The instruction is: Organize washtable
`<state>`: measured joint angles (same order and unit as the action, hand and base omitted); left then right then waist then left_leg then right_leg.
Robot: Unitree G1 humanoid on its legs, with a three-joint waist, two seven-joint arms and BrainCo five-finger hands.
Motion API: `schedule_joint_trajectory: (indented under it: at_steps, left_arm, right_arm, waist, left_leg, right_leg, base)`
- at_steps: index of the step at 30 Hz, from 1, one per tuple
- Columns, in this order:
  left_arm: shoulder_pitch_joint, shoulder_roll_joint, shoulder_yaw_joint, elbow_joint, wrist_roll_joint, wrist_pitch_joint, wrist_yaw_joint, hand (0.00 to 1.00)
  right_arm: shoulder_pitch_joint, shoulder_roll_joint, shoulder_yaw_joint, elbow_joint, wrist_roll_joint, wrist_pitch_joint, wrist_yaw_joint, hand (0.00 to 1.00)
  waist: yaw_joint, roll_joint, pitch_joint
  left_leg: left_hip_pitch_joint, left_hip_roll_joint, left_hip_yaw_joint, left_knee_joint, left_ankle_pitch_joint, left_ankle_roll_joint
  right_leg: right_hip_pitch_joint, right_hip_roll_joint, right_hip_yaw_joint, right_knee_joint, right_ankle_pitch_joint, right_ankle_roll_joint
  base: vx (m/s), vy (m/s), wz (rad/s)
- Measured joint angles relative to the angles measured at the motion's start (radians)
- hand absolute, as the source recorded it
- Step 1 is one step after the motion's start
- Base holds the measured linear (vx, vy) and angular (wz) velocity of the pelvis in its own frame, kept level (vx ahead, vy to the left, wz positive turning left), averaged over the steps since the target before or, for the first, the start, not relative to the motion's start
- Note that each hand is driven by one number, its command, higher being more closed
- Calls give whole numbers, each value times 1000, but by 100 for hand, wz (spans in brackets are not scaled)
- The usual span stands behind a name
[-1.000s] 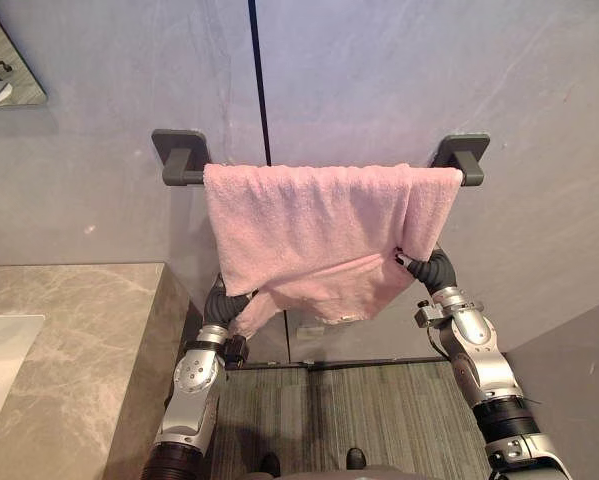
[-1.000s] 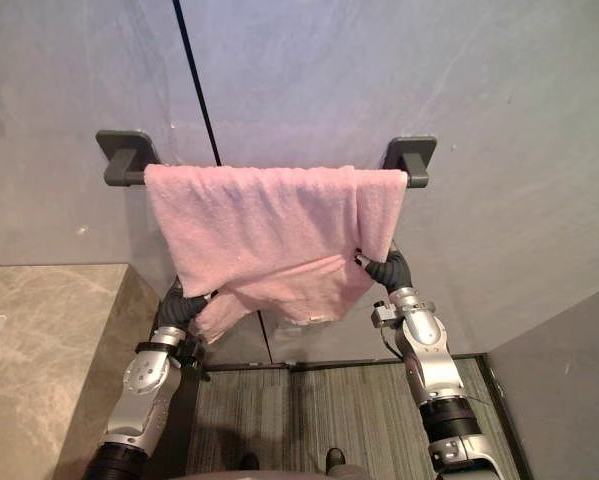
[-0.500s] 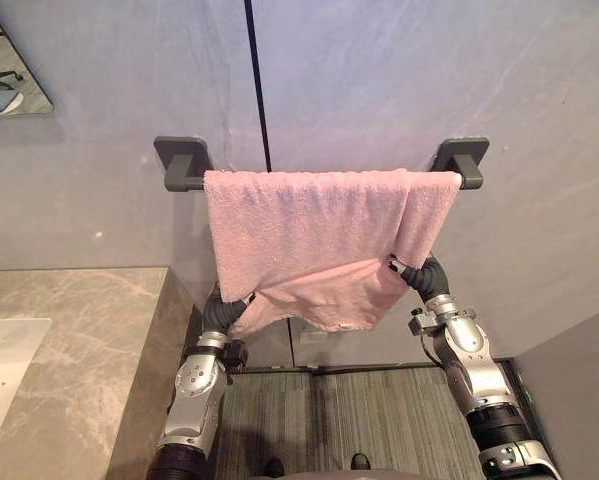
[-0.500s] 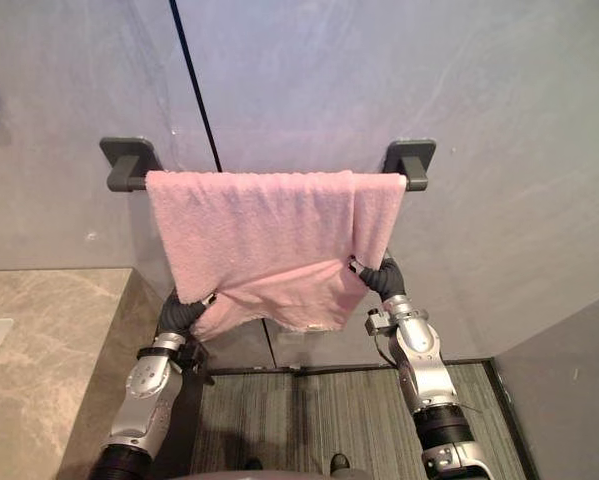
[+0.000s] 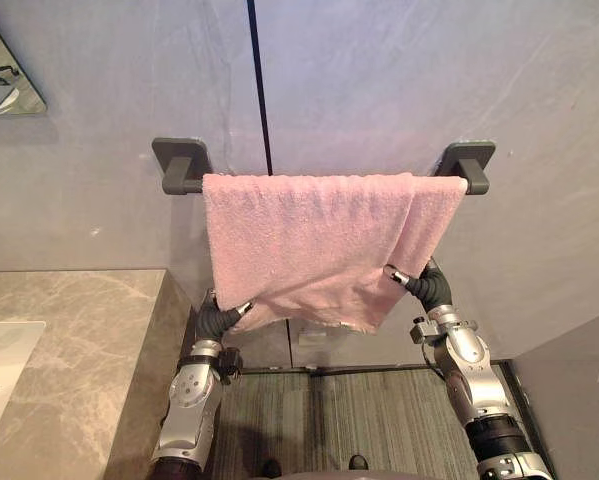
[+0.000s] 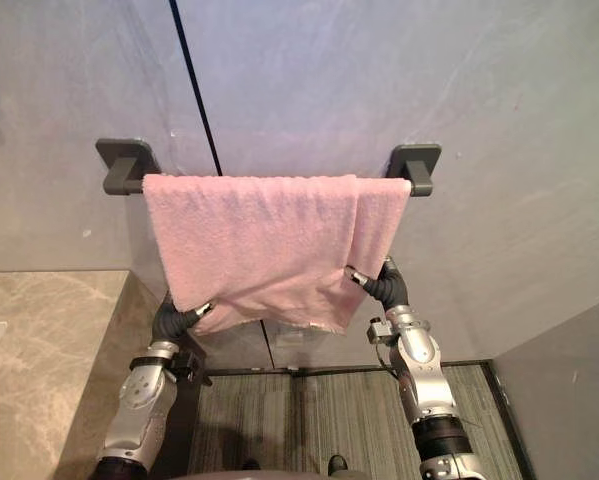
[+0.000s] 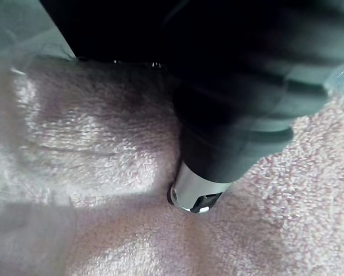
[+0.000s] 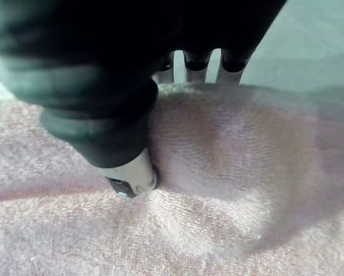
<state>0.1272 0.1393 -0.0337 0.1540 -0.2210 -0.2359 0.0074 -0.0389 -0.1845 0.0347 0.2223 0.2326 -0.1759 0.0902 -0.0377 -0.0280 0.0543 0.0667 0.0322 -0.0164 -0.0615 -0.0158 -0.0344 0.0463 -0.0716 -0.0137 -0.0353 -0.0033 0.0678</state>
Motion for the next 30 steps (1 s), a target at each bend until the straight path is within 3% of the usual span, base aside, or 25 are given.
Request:
schedule_joint_trajectory:
  at_steps: [4,12,22,26,30]
  left_arm:
    - [51,-10,-4,0,19,18,1,0]
    - [58,-14,-1,0,36,31,17,0]
    - [73,-18,105,-12,33,32,67,0]
    - [98,-40,172,-143,24,31,90,0]
    - [99,-57,245,-353,3,12,107,0]
  right_arm:
    - [82,25,4,0,-22,28,-1,0]
    - [113,55,-10,0,-57,28,-19,0]
    - [146,80,-179,32,-89,31,-94,0]
    - [149,80,-297,10,-85,31,-140,0]
    - [148,77,-406,-196,-62,24,-181,0]
  waist:
    - [-2,0,0]
    - [-2,0,0]
    - [-2,2,0]
    - [-3,4,2]
    - [-7,15,8]
  left_leg:
    - [-1,1,1,3,0,0]
    - [-2,0,-1,4,0,0]
    - [0,0,-5,8,0,0]
    - [6,-1,-5,9,0,-1]
    - [13,-1,-5,8,0,-1]
  right_leg:
    - [0,1,-1,0,1,0]
    - [1,0,-12,-1,2,0]
    - [9,-1,-13,-3,2,0]
    - [15,-1,-11,-2,2,0]
    - [21,-1,-11,-2,2,0]
  base:
    - [-46,-15,-1]
    - [-8,-3,0]
    - [0,0,1]
    - [0,0,0]
    - [-17,-5,0]
